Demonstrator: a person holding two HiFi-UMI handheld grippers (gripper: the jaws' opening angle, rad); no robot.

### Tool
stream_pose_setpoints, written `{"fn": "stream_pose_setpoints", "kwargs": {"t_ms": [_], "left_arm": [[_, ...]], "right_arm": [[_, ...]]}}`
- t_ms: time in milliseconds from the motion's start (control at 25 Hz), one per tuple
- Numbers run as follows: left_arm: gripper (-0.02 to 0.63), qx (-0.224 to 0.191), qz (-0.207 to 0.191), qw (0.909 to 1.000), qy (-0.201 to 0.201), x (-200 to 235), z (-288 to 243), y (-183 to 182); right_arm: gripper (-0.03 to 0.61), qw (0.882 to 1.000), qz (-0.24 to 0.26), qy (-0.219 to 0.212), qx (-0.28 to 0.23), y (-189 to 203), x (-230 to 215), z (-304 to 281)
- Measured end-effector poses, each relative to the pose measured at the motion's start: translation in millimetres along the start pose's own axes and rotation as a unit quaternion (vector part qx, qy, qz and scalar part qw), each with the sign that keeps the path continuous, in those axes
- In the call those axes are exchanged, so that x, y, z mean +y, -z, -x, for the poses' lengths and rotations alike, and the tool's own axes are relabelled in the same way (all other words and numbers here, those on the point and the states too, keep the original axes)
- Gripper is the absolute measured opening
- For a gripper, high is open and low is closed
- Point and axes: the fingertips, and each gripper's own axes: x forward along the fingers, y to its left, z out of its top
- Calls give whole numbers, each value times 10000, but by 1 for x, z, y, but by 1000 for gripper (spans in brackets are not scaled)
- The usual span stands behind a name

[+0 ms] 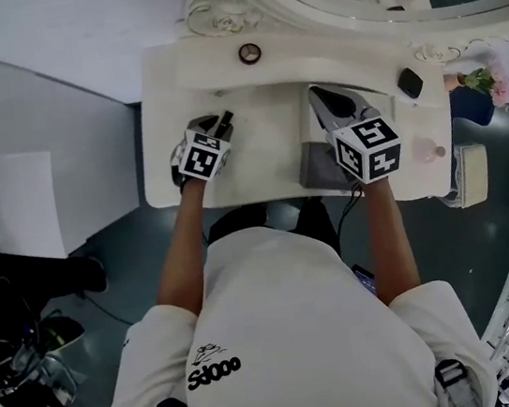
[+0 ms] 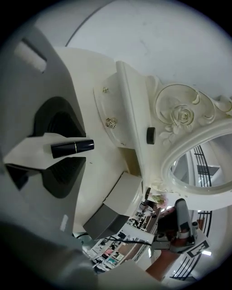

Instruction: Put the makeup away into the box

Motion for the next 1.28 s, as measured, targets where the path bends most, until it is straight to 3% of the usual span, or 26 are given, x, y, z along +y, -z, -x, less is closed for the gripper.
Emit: {"fn": "stream_pose_setpoints", "kwargs": {"t_ms": [480,680,1120,1280], "left_arm": [[121,132,308,9993,-175,-1,-9,19],[118,56,462,9985,-285,0,-4,10],[114,-513,33,9968,-619,-16,34,-71],[114,-865,-79,9947,-549,-32,50,-114]], "right_arm": [[2,9996,-160,-50,207,21,-7,21],[2,9999,-97,-47,130,18,-18,32],[2,9998,51,-112,-151,2,-56,63],[2,9996,71,-97,-273,-5,-69,75]]}}
